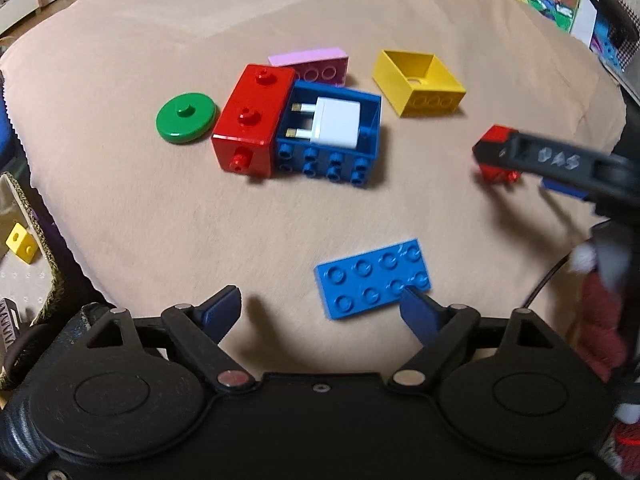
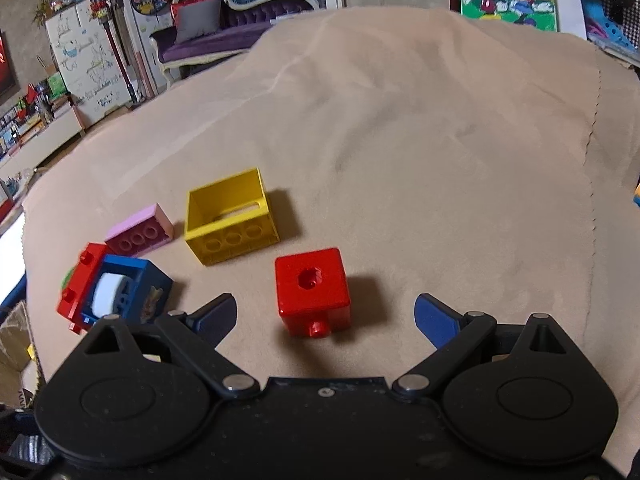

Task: Organize rigid objects
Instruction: 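Grasp the blue flat brick with the left tool while the right tool grasps the red cube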

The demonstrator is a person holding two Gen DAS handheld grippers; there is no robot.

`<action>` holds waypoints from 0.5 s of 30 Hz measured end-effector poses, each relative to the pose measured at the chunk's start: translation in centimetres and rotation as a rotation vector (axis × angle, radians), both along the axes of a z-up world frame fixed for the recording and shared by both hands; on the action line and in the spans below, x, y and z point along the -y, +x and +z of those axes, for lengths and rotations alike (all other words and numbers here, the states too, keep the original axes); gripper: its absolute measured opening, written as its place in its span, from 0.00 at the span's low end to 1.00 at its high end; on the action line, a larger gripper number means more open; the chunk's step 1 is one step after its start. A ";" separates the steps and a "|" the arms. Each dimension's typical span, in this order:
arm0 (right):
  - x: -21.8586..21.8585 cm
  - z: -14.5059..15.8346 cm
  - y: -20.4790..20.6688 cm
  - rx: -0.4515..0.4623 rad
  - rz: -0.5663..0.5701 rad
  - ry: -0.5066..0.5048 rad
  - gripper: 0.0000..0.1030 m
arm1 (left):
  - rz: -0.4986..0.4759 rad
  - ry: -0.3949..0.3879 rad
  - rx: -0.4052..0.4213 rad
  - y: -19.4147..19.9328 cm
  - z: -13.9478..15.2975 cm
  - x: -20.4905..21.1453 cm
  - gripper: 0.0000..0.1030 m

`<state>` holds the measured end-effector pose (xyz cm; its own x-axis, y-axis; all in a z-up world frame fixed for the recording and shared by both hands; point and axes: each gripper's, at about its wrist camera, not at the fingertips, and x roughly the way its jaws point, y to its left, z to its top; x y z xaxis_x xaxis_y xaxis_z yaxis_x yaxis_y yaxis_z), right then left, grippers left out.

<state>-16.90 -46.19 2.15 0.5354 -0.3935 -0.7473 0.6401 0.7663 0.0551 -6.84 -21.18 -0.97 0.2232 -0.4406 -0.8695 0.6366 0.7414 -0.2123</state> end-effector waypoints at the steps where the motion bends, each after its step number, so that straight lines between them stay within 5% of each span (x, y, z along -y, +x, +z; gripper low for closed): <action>1: 0.2 -0.3 0.2 -0.009 -0.004 0.001 0.93 | 0.003 -0.002 -0.005 -0.1 -0.1 0.1 0.82; 10: 0.4 -1.7 1.6 -0.042 -0.008 -0.039 0.93 | 0.055 -0.026 -0.075 0.0 -0.9 1.7 0.85; 15: 0.3 -2.0 1.8 -0.048 -0.005 -0.051 0.93 | 0.069 -0.055 -0.049 -0.4 -0.3 1.4 0.85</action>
<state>-15.10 -46.50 0.16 0.4970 -0.4347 -0.7510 0.6450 0.7640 -0.0154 -7.27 -22.58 -1.23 0.2126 -0.4728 -0.8552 0.5720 0.7698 -0.2833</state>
